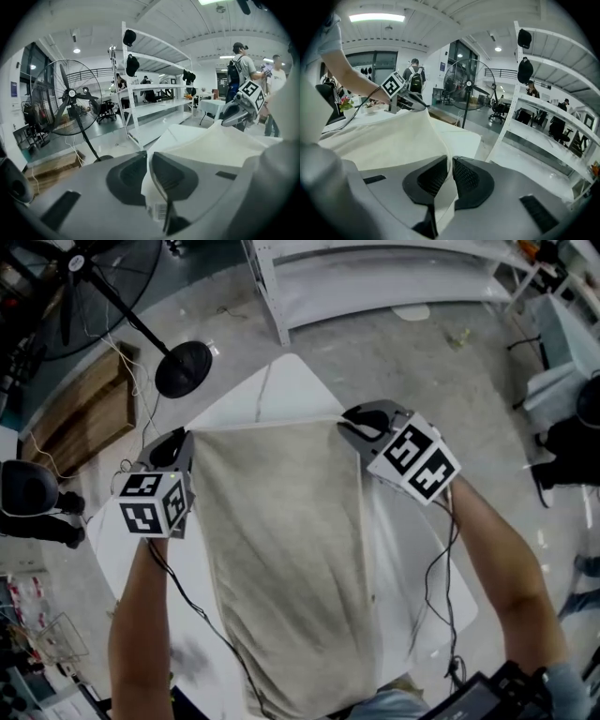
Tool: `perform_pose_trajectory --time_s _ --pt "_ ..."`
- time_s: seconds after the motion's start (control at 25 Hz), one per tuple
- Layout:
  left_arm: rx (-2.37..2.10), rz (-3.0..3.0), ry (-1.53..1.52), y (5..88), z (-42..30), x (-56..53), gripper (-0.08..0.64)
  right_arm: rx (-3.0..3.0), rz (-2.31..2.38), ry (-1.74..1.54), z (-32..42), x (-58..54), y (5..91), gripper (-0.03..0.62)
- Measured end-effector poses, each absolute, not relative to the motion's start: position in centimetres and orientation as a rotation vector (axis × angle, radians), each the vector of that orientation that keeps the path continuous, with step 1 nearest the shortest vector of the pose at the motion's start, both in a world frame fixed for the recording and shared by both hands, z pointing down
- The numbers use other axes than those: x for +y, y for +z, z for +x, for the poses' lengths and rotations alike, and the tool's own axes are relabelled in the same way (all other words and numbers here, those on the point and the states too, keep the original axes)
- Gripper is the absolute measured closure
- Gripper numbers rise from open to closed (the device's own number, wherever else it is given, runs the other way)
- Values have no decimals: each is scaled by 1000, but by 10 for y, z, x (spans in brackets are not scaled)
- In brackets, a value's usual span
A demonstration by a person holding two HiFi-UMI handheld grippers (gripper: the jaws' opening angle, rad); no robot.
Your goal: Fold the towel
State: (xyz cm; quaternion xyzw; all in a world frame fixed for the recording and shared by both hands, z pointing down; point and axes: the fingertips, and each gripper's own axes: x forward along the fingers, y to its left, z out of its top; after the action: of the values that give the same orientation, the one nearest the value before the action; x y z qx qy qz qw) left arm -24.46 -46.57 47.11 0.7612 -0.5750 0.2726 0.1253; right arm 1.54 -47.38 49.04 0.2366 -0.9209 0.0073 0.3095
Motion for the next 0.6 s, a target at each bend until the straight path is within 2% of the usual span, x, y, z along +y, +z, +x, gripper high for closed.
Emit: perform_pose_trajectory --time_s 0.08,0.2,0.28,0.36,0.6 --pt "-1676 2184 808 493 -249 -464 468 -2388 624 25 16 -474 512 535" --pt "-1637 2139 744 514 -255 -461 306 -2362 608 97 23 -472 532 495" --pt "-1633 2127 653 507 -263 -460 246 -2428 588 231 26 -469 524 396" --pt "-1644 2140 550 485 -268 -455 229 -2525 594 362 30 -468 500 343" --pt "-1687 2350 395 382 -244 -384 229 -2636 666 314 41 -427 427 344"
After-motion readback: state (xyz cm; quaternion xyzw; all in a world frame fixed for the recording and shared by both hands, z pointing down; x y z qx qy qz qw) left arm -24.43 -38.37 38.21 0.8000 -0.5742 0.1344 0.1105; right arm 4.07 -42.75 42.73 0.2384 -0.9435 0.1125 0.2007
